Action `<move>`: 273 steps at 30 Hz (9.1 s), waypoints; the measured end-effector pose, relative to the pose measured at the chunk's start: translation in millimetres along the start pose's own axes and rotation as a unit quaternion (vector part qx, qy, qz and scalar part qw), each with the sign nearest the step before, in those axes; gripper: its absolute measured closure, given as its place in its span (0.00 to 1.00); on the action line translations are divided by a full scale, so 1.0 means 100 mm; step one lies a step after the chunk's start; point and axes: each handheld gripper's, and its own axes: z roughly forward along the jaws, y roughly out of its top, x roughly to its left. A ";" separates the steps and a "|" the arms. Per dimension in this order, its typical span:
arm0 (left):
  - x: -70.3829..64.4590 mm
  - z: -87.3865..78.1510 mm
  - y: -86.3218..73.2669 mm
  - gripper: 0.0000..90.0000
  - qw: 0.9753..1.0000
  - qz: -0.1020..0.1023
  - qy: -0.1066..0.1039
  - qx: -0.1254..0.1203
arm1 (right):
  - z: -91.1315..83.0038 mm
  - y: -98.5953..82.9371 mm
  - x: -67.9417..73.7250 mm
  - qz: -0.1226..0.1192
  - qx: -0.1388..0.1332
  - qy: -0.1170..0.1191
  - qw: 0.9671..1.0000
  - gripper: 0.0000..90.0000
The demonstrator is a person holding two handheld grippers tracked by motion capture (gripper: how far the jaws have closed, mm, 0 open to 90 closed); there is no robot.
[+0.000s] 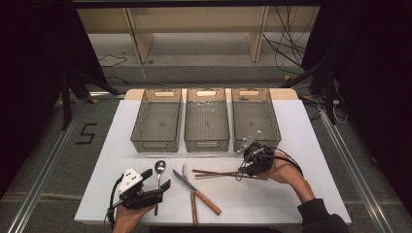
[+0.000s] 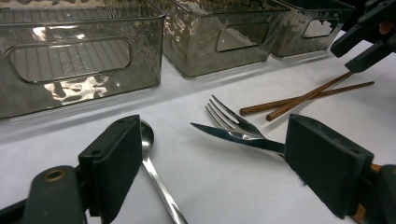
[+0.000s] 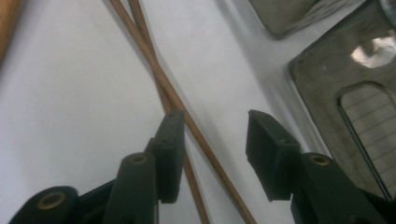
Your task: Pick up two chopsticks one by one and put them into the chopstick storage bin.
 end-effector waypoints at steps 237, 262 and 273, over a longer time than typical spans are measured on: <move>1.12 1.28 1.73 0.93 0.963 -0.168 -0.039 0.208 | -0.27 -0.51 0.77 0.150 -0.279 -0.002 0.949 0.22; 1.05 1.36 1.74 0.37 0.960 -0.163 0.010 0.226 | -0.28 -0.51 0.76 0.154 -0.281 0.000 0.947 0.23; 0.81 1.12 1.77 0.28 0.973 -0.130 -0.029 0.188 | -0.29 -0.51 0.74 0.155 -0.277 -0.002 0.948 0.23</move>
